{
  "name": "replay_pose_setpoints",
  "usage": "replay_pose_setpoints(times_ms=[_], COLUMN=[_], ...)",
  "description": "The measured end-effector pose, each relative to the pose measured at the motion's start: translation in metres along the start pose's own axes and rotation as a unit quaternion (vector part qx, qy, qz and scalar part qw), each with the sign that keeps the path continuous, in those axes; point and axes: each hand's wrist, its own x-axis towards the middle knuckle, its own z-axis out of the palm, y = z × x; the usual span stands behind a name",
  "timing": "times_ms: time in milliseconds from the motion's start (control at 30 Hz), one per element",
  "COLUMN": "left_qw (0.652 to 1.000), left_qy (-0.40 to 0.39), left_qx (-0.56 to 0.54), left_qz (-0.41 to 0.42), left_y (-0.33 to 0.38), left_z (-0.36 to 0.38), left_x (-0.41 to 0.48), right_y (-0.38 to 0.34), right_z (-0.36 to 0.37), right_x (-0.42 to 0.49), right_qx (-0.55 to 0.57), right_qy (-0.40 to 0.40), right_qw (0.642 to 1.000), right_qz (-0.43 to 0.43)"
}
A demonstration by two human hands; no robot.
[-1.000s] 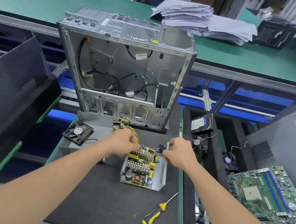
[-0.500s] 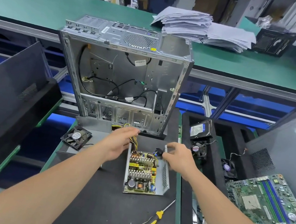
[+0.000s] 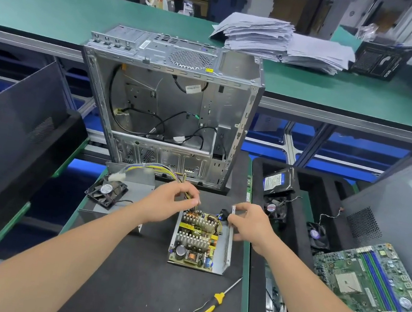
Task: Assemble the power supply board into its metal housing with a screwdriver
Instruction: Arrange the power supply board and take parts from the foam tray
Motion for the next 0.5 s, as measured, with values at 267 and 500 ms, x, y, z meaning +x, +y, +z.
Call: replay_pose_setpoints(times_ms=[267, 500], left_qw=[0.994, 0.954], left_qy=[-0.042, 0.045], left_qx=[-0.077, -0.246], left_qz=[-0.068, -0.165], left_y=[0.003, 0.019], left_z=[-0.016, 0.0], left_x=[-0.034, -0.053], right_y=[-0.008, -0.027], right_z=[0.004, 0.015], right_x=[0.009, 0.019], right_qx=[-0.015, -0.066], right_qy=[-0.005, -0.008], right_qw=[1.0, 0.996], right_qz=[-0.018, -0.064])
